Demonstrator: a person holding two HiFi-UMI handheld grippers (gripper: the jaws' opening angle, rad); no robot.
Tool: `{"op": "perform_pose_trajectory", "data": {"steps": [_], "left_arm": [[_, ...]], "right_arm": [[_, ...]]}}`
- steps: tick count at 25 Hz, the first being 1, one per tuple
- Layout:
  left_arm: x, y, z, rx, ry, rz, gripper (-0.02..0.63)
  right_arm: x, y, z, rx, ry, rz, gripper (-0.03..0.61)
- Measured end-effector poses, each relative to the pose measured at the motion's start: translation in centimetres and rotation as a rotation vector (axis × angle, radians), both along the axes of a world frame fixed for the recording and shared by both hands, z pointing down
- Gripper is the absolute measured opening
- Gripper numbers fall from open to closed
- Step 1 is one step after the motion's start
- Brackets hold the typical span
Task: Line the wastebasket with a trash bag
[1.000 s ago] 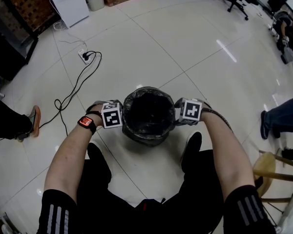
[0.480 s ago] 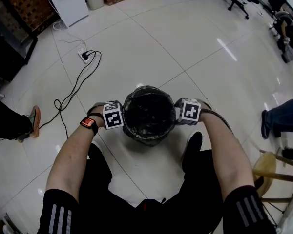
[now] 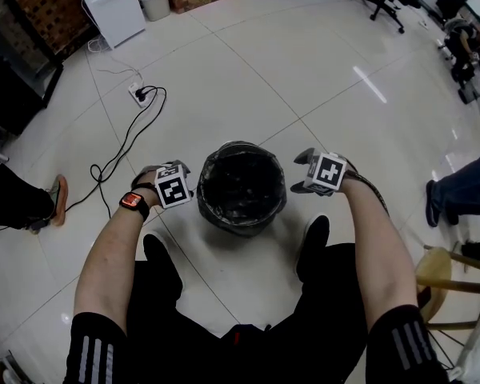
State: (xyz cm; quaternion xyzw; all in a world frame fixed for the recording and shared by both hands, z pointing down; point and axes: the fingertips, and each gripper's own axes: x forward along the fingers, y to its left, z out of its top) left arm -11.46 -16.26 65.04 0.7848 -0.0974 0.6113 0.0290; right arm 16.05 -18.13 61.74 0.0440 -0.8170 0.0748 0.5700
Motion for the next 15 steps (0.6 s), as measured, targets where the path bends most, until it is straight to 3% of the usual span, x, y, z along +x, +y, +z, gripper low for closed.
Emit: {"op": "perform_pose_trajectory", "data": {"steps": [3, 11, 15], "left_arm": [[1.5, -0.8, -2.8, 0.059, 0.06, -0.042, 0.253], [5.1, -1.0, -11.8, 0.186, 0.184, -0.113, 0.252], [6.1, -0.7, -16.4, 0.237, 0.269, -0.195, 0.25]], "right_arm": [[-1.4, -1.6, -2.9, 0.098, -0.051, 0.046, 0.27], [-7.4, -1.7, -10.4, 0.307, -0.15, 0.044, 0.024], [-8.6, -2.2, -15.4, 0.34, -0.271, 0.194, 0.006]]}}
